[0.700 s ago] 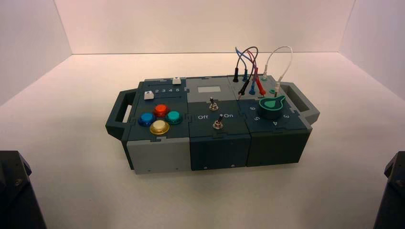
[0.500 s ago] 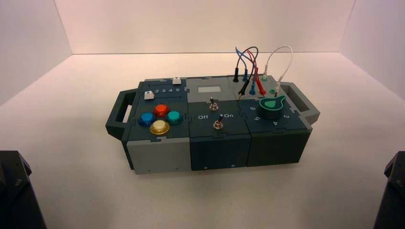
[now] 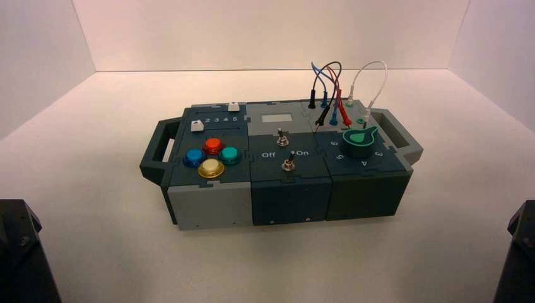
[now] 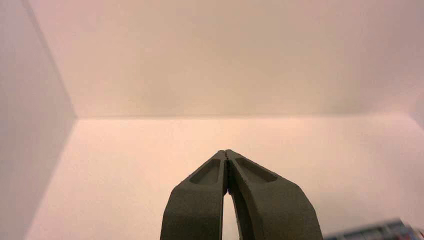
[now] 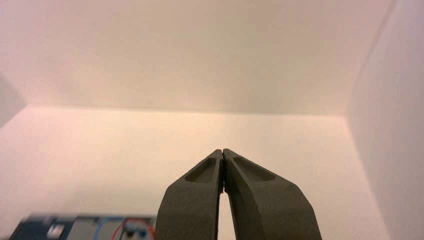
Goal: Insert the black wire.
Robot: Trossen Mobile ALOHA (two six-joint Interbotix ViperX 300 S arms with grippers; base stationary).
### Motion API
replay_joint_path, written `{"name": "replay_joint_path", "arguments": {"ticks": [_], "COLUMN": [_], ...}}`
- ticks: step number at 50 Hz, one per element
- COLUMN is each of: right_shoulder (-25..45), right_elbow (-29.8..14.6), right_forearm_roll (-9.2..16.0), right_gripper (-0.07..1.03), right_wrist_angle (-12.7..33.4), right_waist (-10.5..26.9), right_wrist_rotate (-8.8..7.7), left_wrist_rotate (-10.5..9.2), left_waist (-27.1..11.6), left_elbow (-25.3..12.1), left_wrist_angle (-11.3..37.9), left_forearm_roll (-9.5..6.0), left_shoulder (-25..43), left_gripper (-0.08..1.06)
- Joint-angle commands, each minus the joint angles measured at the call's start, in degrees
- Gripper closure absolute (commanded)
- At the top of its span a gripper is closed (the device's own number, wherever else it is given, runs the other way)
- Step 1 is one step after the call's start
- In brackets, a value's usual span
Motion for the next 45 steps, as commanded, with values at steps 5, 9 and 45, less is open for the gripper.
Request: {"name": "replay_joint_path", "arguments": {"ticks": [5,9,45], "right_shoulder": [0.44,0.53,1.85], "right_elbow": [-2.55,-2.46,2.46], "right_forearm_roll": [1.58,3.34,22.68], "right_gripper": [0.99,0.99,0.99], "right_wrist_angle": [4.75,8.26,24.17], "right_waist": [2.02,2.11,11.16], "right_wrist_rotate": [0.18,0.18,-0.09], "left_wrist_rotate": [0.00,0.00,-2.02], "left_waist": [-3.78,-4.48,-23.99], "left_elbow": [-3.34,-3.60,0.70], "left_wrist_angle": [7.56,11.78,26.02], "left_forearm_roll": [-0.09,-0.18,-3.25], "left_shoulder": [1.67,2.02,1.67], "left_gripper": [1.00,1.00,1.00]}}
